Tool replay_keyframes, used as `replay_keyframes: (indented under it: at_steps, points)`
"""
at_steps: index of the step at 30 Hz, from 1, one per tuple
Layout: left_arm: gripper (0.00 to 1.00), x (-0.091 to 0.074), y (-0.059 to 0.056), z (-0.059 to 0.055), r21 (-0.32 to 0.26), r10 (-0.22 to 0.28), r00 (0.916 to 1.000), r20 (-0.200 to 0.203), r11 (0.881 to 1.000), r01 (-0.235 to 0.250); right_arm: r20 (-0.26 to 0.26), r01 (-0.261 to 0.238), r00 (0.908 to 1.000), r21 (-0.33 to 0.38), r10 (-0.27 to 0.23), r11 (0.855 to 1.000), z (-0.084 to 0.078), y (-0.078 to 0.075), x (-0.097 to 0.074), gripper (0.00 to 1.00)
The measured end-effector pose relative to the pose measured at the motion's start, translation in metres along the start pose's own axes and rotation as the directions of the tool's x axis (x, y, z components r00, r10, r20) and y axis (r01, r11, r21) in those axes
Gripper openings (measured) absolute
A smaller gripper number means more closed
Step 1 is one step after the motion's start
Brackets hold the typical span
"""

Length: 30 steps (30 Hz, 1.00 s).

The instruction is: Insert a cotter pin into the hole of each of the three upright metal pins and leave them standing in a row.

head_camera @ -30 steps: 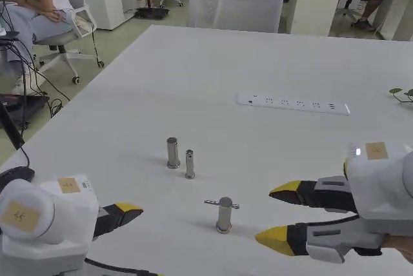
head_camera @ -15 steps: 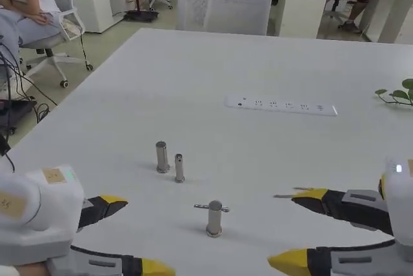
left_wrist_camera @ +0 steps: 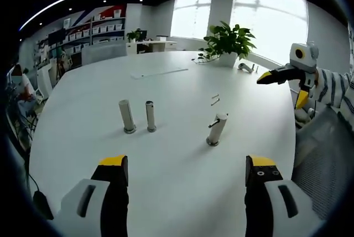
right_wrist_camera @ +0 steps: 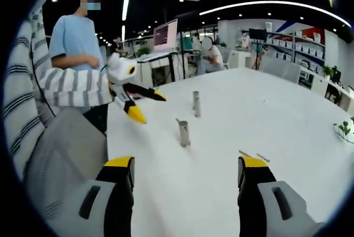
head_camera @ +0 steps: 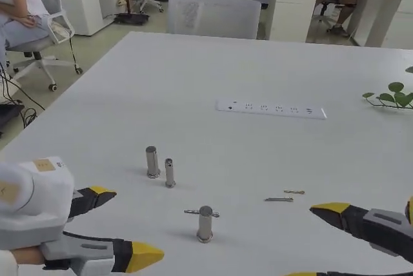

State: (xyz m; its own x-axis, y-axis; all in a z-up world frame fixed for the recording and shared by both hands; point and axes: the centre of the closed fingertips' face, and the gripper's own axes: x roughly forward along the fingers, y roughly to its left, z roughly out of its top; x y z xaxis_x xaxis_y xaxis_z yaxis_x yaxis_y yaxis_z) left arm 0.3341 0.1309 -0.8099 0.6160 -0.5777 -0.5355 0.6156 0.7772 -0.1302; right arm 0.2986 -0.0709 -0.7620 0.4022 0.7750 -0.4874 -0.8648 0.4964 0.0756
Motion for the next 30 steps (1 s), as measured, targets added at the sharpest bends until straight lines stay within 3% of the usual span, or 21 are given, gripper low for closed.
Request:
replay_keyframes:
  at_steps: [8,20,30]
  points:
    - [0.87,0.004,0.012,0.004,-0.011,0.027,0.9996,0.006,1.0,-0.026,-0.011,0.027,0.9996,0.059,-0.027,0.998,-0.009,-0.003,-0.007,0.89]
    - [0.86,0.01,0.034,0.009,-0.008,0.087,0.9962,0.01,0.996,-0.087,-0.029,0.063,0.9977,0.093,-0.061,0.994,-0.019,-0.004,-0.015,1.0]
    - [0.79,0.021,0.06,0.018,0.014,0.141,0.9898,0.017,0.99,-0.141,-0.039,0.084,0.9961,0.113,-0.08,0.99,-0.024,-0.007,-0.021,1.0]
